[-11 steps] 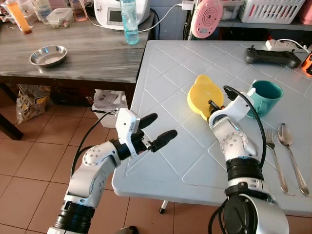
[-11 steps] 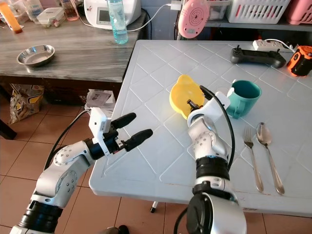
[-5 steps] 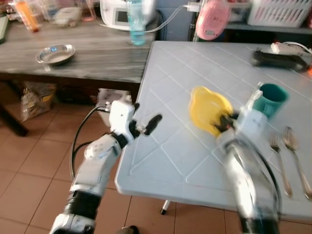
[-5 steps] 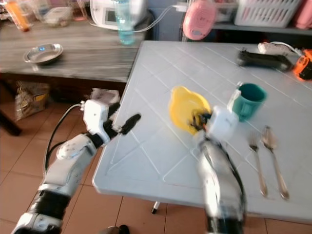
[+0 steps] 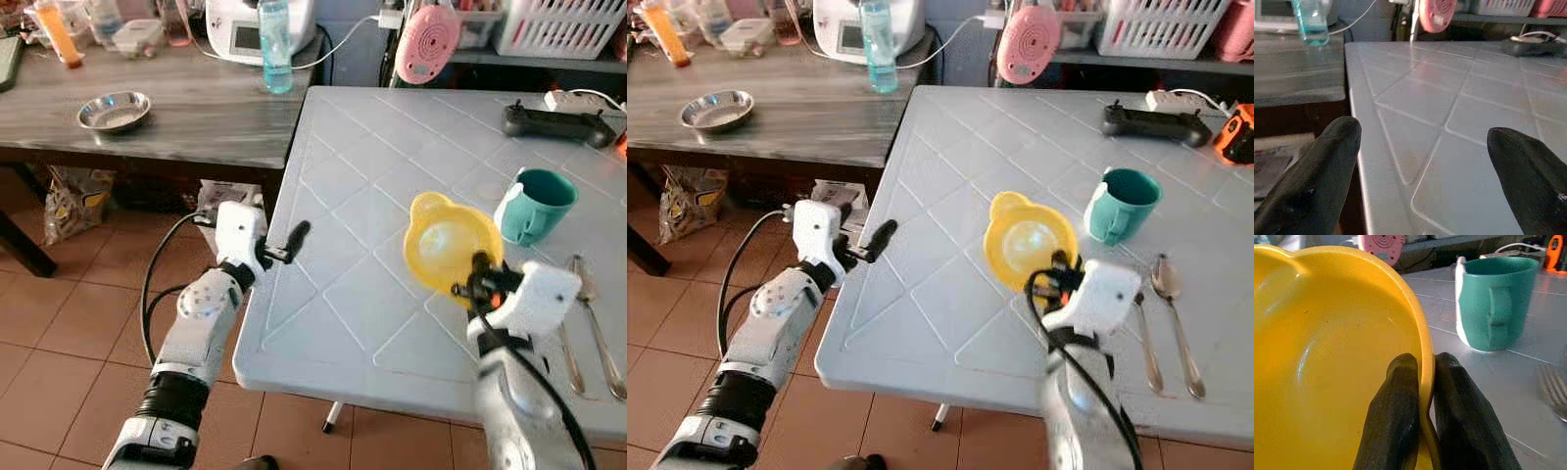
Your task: Setting the table
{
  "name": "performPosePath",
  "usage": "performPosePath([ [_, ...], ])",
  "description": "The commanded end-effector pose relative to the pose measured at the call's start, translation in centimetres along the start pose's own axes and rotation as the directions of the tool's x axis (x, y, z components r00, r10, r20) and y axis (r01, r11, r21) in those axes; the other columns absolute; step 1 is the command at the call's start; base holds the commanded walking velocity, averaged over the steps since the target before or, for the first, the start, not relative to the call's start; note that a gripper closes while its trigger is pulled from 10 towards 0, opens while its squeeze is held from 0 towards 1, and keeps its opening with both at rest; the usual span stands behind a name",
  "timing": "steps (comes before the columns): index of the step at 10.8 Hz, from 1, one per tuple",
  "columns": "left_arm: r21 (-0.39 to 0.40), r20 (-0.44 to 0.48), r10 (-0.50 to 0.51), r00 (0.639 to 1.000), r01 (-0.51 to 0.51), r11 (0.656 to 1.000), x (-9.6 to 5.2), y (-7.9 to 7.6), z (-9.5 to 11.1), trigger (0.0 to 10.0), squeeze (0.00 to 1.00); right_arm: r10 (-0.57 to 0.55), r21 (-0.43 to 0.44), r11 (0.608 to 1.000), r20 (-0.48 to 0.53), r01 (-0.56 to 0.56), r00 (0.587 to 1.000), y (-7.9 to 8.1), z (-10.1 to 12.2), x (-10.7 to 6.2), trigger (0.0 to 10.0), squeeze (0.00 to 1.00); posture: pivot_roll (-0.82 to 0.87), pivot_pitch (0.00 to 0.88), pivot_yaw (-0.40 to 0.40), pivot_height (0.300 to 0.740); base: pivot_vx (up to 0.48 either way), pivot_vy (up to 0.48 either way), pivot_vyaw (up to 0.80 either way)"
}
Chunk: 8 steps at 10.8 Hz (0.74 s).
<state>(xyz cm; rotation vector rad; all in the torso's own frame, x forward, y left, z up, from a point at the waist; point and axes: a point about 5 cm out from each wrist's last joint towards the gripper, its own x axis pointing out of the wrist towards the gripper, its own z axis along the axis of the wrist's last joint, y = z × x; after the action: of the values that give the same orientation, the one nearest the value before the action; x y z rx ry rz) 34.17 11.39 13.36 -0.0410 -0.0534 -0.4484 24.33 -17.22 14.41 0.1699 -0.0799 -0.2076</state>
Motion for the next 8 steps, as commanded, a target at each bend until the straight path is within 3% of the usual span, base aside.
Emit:
performPosePath([
  [1,0.007,0.003,0.014,1.0,-0.014,1.0,0.32,0.27,0.25,10.0,0.0,0.003,0.002,1.0,0.029,-0.004,1.0,0.27,0.66,-0.34,10.0,0.0,0.01,0.07,0.038,0.74,0.0,0.0,0.0],
  [4,0.018,0.002,-0.02,1.0,0.02,1.0,0.57,0.11,0.22,10.0,0.0,-0.002,-0.006,1.0,0.031,0.002,1.0,0.21,0.69,-0.36,10.0,0.0,0.01,0.072,0.039,0.74,0.0,0.0,0.0],
  [8,0.019,-0.006,-0.047,0.999,0.047,0.999,0.47,-0.17,-0.06,10.0,0.0,0.007,-0.012,1.0,0.02,-0.007,1.0,0.58,0.33,-0.3,10.0,0.0,0.02,0.079,0.043,0.74,0.0,0.392,0.0],
])
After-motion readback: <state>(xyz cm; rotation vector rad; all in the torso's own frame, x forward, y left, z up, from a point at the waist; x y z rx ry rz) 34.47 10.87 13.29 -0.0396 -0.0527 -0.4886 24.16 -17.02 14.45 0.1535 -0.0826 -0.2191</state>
